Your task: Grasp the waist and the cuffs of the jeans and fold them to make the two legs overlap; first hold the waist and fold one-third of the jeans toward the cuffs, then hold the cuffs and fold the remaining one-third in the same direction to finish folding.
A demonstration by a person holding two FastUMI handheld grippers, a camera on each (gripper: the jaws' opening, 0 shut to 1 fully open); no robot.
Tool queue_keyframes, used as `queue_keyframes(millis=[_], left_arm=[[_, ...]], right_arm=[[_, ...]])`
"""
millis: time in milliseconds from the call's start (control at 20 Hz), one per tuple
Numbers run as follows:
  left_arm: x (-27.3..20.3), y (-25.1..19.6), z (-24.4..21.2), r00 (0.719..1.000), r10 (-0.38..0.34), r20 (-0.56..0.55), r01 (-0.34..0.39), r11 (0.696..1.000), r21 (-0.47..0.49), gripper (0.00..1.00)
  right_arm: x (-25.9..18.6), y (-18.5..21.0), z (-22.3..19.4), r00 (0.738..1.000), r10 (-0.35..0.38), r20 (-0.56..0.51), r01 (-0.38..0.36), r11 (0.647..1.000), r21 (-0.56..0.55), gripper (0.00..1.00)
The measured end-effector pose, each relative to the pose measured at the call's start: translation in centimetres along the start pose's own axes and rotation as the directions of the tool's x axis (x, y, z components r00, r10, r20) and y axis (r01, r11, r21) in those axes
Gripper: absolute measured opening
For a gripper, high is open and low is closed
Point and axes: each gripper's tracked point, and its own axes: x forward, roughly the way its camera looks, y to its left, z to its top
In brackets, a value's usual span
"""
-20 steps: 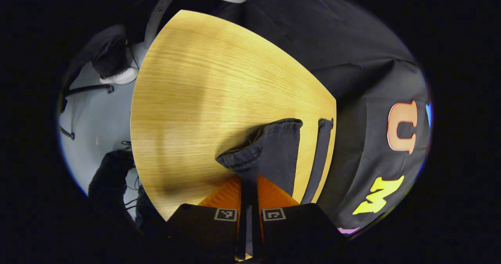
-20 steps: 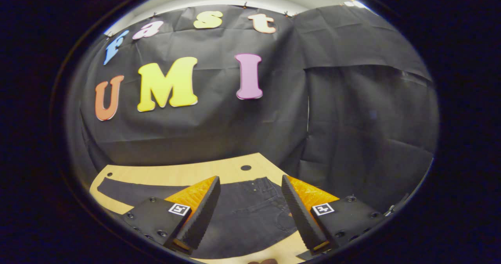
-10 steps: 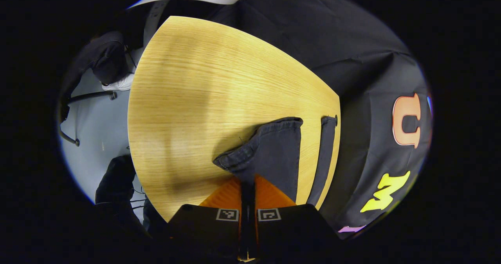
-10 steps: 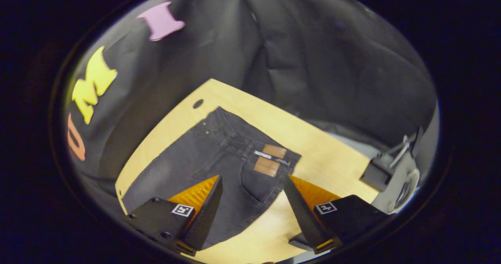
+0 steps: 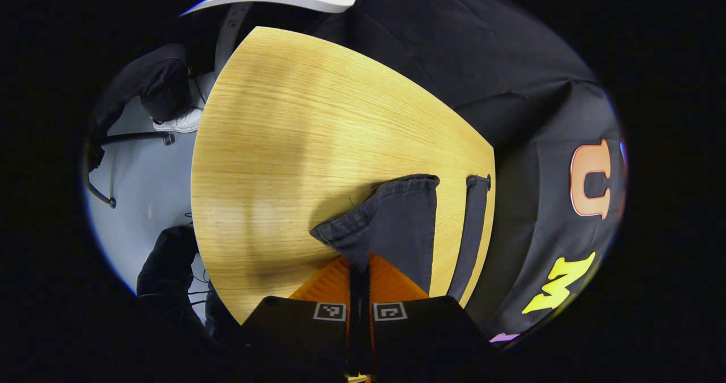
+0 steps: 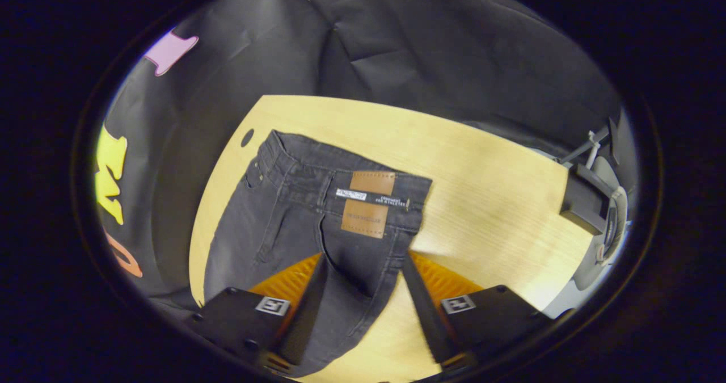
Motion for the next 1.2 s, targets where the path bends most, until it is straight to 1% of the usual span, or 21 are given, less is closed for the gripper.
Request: queue_keyframes(millis=[100,200,250,300,350,400,450,500,550,600,700,800,950,1050,1100,1200], left_arm=[[-0.2,0.1,0.1,1.0,0.0,0.01,0.0,1.0,0.002,0.04],[-0.2,0.2,0.2,1.0,0.003,0.012,-0.003,1.0,0.007,0.04],[-0.2,0.2,0.1,1.0,0.004,0.011,-0.004,1.0,0.008,0.04],[-0.2,0.1,0.1,1.0,0.003,0.008,-0.003,1.0,0.007,0.04],[-0.1,0.1,0.1,1.0,0.002,0.004,-0.002,1.0,0.005,0.04],[-0.1,0.1,0.1,1.0,0.004,0.002,-0.004,1.0,0.001,0.04],[-0.1,0.0,0.2,1.0,0.009,0.0,-0.009,1.0,-0.004,0.03],[-0.2,-0.1,0.2,1.0,0.02,-0.002,-0.02,1.0,-0.01,0.03],[-0.2,0.0,0.1,0.999,0.038,-0.01,-0.038,0.999,-0.009,0.04],[-0.3,-0.6,0.1,0.999,0.038,-0.013,-0.038,0.999,-0.011,0.04],[-0.6,-2.8,0.2,1.0,0.001,-0.014,-0.001,1.0,-0.024,0.03],[-0.8,-5.4,0.2,0.999,-0.037,-0.021,0.036,0.998,-0.045,0.03],[-1.0,-9.2,0.0,0.996,-0.082,-0.026,0.08,0.995,-0.065,0.03],[-1.0,-11.8,0.0,0.994,-0.105,-0.024,0.103,0.992,-0.068,0.03],[-0.9,-13.2,0.1,0.993,-0.117,-0.023,0.115,0.991,-0.075,0.03],[-0.5,-16.0,0.4,0.989,-0.144,-0.02,0.142,0.985,-0.094,0.04]], right_arm=[[0.1,-0.9,-0.1,1.0,-0.022,-0.003,0.022,1.0,0.012,0.43],[-0.2,-1.0,0.3,1.0,0.0,-0.017,0.001,0.998,0.06,0.33],[-0.1,-0.8,0.1,1.0,0.015,-0.027,-0.013,0.996,0.085,0.15],[0.1,-1.0,0.3,0.999,0.026,-0.034,-0.023,0.994,0.103,0.15],[0.2,-0.8,0.4,0.999,0.034,-0.028,-0.031,0.993,0.11,0.02],[0.2,-0.8,0.3,0.999,0.04,-0.024,-0.038,0.996,0.084,0.02],[0.0,-0.9,0.3,0.999,0.046,-0.015,-0.045,0.997,0.057,0.07],[-0.2,-0.7,0.5,0.998,0.06,-0.004,-0.059,0.997,0.05,0.02],[-0.4,-0.5,0.6,0.997,0.082,0.005,-0.082,0.995,0.058,0.03],[-0.8,-0.4,0.8,0.994,0.104,0.015,-0.105,0.992,0.071,0.02],[-1.3,-0.1,1.1,0.987,0.157,0.032,-0.159,0.984,0.075,0.02],[-1.7,0.7,1.4,0.977,0.206,0.047,-0.208,0.976,0.056,0.02],[-2.7,2.5,2.0,0.953,0.294,0.07,-0.297,0.954,0.047,0.02],[-3.9,4.5,2.8,0.934,0.35,0.076,-0.354,0.935,0.038,0.02],[-4.3,5.9,3.1,0.925,0.372,0.077,-0.375,0.927,0.03,0.0],[-5.1,9.1,4.1,0.909,0.41,0.075,-0.413,0.911,0.019,0.0]])
